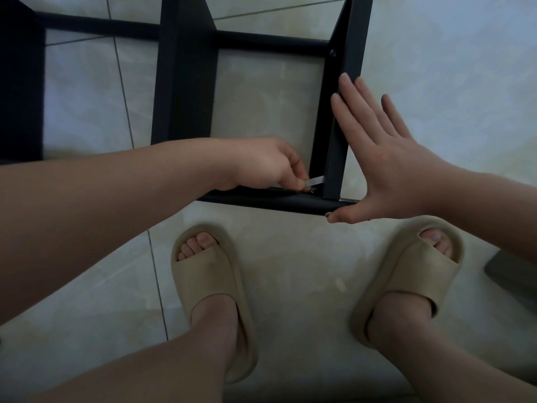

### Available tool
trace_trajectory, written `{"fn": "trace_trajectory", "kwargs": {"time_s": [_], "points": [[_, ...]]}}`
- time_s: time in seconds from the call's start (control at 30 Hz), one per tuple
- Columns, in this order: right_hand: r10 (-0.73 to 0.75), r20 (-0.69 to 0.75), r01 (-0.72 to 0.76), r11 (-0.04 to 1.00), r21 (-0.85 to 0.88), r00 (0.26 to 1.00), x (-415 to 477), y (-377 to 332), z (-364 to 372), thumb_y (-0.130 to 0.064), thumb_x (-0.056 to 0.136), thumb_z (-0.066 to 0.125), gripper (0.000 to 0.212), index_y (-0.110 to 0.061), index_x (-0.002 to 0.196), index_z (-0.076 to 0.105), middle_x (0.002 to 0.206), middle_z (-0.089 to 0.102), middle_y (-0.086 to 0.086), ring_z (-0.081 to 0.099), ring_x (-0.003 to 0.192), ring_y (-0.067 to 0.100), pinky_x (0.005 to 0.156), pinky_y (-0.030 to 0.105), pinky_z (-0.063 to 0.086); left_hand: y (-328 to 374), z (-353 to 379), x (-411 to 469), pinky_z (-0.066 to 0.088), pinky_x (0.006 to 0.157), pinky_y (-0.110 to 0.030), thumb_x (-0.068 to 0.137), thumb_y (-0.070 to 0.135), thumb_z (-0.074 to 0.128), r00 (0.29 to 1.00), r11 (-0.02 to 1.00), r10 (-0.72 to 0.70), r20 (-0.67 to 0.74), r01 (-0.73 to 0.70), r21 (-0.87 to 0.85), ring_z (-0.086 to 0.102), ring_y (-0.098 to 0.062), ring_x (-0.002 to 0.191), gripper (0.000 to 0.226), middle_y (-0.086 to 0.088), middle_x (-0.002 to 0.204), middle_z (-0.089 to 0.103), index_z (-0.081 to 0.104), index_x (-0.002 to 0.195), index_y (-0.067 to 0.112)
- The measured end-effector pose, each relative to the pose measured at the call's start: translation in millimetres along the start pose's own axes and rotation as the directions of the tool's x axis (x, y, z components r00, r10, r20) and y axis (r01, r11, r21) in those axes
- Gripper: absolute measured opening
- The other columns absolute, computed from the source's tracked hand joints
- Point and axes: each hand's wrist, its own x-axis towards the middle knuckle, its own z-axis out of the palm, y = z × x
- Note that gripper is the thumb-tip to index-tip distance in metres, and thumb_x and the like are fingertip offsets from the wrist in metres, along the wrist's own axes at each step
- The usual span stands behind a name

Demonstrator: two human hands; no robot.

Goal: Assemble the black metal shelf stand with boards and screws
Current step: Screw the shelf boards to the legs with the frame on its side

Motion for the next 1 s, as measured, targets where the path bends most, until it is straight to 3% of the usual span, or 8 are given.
{"fn": "trace_trajectory", "kwargs": {"time_s": [0.07, 0.17, 0.3, 0.43, 0.53, 0.67, 0.8, 1.0], "points": [[0.001, 0.000, -0.001, 1.000, 0.004, 1.000, 0, 0, 0, -0.091, 0.063, 0.050, 0.142, -0.005, 0.159, -0.009, 0.167, -0.021, 0.010, -0.021, 0.153, 0.027, 0.125, 0.055, -0.002, 1, -4, 1, 0.044, 0.076, -0.025, 0.092, 0.018, 0.067, 1.000, 0.999, 0.012, -0.023, -0.012, 0.037, 0.062, 0.000, 0.077, 0.010, 0.014, 0.078, 0.071, 0.074, 0.086, 0.024], [-0.001, 0.004, 0.001, 1.000, 0.002, 1.000, 0, 0, 0, -0.091, 0.064, 0.051, 0.142, -0.006, 0.159, -0.010, 0.167, -0.022, 0.010, -0.022, 0.153, 0.026, 0.125, 0.056, -0.002, 4, -13, 4, 0.048, 0.078, -0.023, 0.091, 0.021, 0.068, 0.989, 0.980, 0.096, -0.111, -0.075, 0.185, 0.065, -0.001, 0.084, 0.010, 0.014, 0.083, 0.074, 0.074, 0.088, 0.027], [0.001, 0.001, -0.001, 1.000, 0.007, 1.000, 0, 0, -1, -0.091, 0.063, 0.050, 0.142, -0.006, 0.159, -0.010, 0.167, -0.022, 0.010, -0.022, 0.153, 0.025, 0.125, 0.055, -0.003, 9, -19, 6, 0.039, 0.059, -0.001, 0.091, 0.020, 0.065, 0.958, 0.945, 0.223, -0.180, -0.167, 0.281, 0.059, 0.014, 0.074, 0.015, 0.017, 0.078, 0.069, 0.073, 0.088, 0.032], [-0.002, 0.005, 0.002, 1.000, 0.011, 1.000, 0, 0, -1, -0.092, 0.063, 0.049, 0.142, -0.006, 0.160, -0.010, 0.167, -0.022, 0.010, -0.022, 0.153, 0.026, 0.124, 0.055, -0.003, 12, -14, 10, 0.047, 0.069, -0.007, 0.091, 0.018, 0.067, 0.966, 0.980, 0.197, -0.167, -0.201, -0.006, 0.063, 0.010, 0.080, 0.016, 0.016, 0.083, 0.071, 0.073, 0.084, 0.031], [-0.002, 0.002, 0.002, 1.000, 0.010, 1.000, 0, 0, -1, -0.092, 0.063, 0.048, 0.141, -0.006, 0.160, -0.009, 0.167, -0.022, 0.010, -0.022, 0.153, 0.026, 0.124, 0.054, -0.004, 12, -7, 13, 0.053, 0.083, -0.029, 0.093, 0.018, 0.064, 0.990, 0.973, 0.068, -0.121, -0.093, -0.210, 0.070, -0.007, 0.093, 0.013, 0.007, 0.091, 0.076, 0.072, 0.090, 0.028], [-0.003, 0.000, 0.003, 1.000, 0.011, 1.000, 0, 0, -1, -0.092, 0.064, 0.048, 0.141, -0.006, 0.160, -0.009, 0.167, -0.021, 0.010, -0.022, 0.153, 0.025, 0.124, 0.053, -0.004, 12, 0, 17, 0.050, 0.082, -0.031, 0.095, 0.017, 0.059, 0.997, 0.908, -0.029, -0.073, -0.004, -0.420, 0.074, -0.007, 0.086, 0.013, 0.005, 0.087, 0.078, 0.069, 0.101, 0.021], [-0.002, 0.001, 0.002, 1.000, 0.013, 1.000, 0, 0, -1, -0.092, 0.064, 0.049, 0.142, -0.006, 0.160, -0.009, 0.167, -0.021, 0.010, -0.021, 0.153, 0.026, 0.125, 0.054, -0.004, 13, 1, 17, 0.049, 0.079, -0.032, 0.094, 0.027, 0.064, 0.995, 0.834, -0.087, -0.048, 0.046, -0.550, 0.073, -0.010, 0.091, 0.013, 0.008, 0.085, 0.077, 0.070, 0.105, 0.024], [0.001, -0.003, -0.001, 1.000, 0.016, 1.000, 0, 0, -1, -0.092, 0.063, 0.050, 0.142, -0.006, 0.160, -0.008, 0.167, -0.021, 0.010, -0.021, 0.154, 0.026, 0.125, 0.053, -0.003, 11, 2, 15, 0.049, 0.081, -0.034, 0.094, 0.034, 0.065, 0.994, 0.812, -0.111, -0.011, 0.084, -0.577, 0.069, -0.010, 0.101, 0.020, 0.010, 0.093, 0.077, 0.070, 0.111, 0.025]]}}
